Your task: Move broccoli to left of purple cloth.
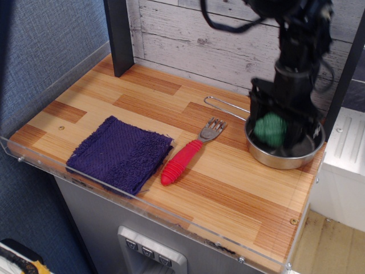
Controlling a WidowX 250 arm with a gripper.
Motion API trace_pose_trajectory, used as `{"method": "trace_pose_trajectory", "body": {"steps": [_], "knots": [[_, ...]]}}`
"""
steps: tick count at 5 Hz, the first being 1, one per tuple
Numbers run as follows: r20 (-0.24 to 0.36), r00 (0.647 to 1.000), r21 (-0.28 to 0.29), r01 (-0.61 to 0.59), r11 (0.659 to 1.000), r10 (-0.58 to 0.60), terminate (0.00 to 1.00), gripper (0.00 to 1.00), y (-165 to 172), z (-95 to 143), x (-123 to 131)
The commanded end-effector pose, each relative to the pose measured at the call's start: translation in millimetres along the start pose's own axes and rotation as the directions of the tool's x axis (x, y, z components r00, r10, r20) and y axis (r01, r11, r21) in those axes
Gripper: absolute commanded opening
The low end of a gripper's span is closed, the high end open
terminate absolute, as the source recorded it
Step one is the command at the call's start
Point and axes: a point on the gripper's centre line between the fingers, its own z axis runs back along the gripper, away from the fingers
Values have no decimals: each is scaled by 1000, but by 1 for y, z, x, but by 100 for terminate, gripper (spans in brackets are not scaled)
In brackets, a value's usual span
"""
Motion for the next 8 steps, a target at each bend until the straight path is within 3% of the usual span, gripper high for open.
{"method": "trace_pose_trajectory", "body": {"steps": [1,2,3,4,5,6,7,8], "knots": [[271,956,-66,-100,993,114,0,0,16,103,-31],[187,968,-26,-164,986,166,0,0,43,111,-87],[98,981,31,-169,985,165,0,0,66,101,-144],[80,976,42,-206,978,202,0,0,97,91,-194],[76,969,84,-243,966,236,0,0,135,79,-220],[56,953,177,-304,936,299,0,0,168,72,-229],[43,939,213,-341,915,340,0,0,192,70,-221],[32,927,213,-370,904,372,0,0,211,64,-213]]}}
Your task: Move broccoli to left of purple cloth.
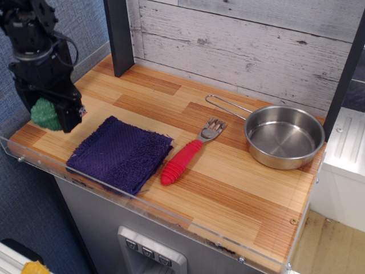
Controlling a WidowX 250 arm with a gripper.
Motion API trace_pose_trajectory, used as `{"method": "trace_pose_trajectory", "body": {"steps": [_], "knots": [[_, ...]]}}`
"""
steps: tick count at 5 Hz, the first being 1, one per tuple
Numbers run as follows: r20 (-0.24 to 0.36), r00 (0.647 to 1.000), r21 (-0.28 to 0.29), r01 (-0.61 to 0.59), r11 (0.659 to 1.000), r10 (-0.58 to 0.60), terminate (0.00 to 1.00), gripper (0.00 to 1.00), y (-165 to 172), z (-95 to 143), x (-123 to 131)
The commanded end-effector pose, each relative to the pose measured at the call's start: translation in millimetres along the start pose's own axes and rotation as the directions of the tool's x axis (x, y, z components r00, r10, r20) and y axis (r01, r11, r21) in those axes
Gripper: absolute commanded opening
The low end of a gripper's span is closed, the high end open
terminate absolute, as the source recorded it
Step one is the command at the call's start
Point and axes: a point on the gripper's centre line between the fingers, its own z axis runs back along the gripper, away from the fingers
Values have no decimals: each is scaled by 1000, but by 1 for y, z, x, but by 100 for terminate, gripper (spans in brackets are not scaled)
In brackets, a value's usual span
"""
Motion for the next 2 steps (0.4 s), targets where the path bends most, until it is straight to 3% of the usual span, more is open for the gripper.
{"method": "trace_pose_trajectory", "body": {"steps": [1,2], "knots": [[-1,998,15,-58,998,58,0,0,25,1,17],[-42,997,26,-56,998,57,0,0,26,-8,13]]}}
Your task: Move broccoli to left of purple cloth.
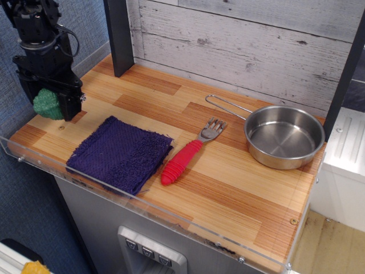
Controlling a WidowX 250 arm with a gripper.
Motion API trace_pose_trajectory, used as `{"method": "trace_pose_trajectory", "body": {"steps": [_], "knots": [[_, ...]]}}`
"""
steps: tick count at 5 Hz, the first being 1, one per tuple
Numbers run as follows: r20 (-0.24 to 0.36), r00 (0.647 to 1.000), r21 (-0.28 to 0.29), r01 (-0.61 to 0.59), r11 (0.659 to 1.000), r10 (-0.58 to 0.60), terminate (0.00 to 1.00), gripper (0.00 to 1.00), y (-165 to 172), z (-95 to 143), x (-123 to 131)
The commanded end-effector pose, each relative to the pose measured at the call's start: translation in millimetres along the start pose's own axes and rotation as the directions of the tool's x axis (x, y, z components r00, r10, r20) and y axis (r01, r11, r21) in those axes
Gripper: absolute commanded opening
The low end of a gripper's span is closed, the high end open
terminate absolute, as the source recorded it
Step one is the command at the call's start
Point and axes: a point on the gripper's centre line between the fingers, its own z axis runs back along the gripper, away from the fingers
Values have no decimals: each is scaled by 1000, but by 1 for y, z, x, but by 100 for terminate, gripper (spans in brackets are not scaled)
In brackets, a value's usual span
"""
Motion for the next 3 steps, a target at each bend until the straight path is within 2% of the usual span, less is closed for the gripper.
{"method": "trace_pose_trajectory", "body": {"steps": [1,3], "knots": [[-23,1000,41,-13,999,14,0,0,6,4,-17],[-55,998,29,2,1000,0,0,0,2,-5,-17]]}}
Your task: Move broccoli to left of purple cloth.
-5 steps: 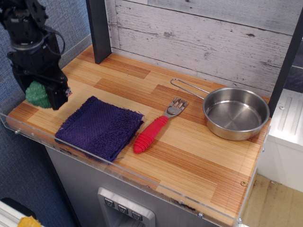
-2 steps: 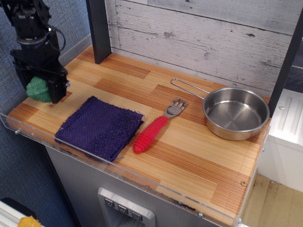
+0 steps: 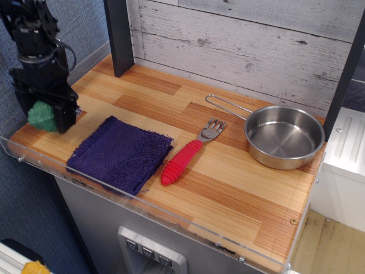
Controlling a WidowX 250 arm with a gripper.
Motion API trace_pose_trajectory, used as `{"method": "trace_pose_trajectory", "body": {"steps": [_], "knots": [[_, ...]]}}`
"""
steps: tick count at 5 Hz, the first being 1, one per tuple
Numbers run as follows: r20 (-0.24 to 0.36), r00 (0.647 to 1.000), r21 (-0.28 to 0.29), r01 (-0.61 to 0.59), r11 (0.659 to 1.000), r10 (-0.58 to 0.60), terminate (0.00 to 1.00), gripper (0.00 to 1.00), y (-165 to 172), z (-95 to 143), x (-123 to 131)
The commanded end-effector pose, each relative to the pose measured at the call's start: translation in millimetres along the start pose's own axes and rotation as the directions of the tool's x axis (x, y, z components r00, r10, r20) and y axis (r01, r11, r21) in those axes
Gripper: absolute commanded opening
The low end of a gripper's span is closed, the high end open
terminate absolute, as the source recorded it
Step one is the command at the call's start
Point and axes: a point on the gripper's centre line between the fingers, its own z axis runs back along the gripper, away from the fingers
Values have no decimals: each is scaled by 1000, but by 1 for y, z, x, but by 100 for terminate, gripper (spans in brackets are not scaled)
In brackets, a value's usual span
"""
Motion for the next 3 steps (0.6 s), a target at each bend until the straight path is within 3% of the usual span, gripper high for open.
{"method": "trace_pose_trajectory", "body": {"steps": [1,2,3], "knots": [[-6,1000,-12,-17,1000,17,0,0,4,2,-8],[-20,998,-40,-53,998,53,0,100,4,-1,-8],[-17,998,-37,-61,997,60,0,100,1,2,-7]]}}
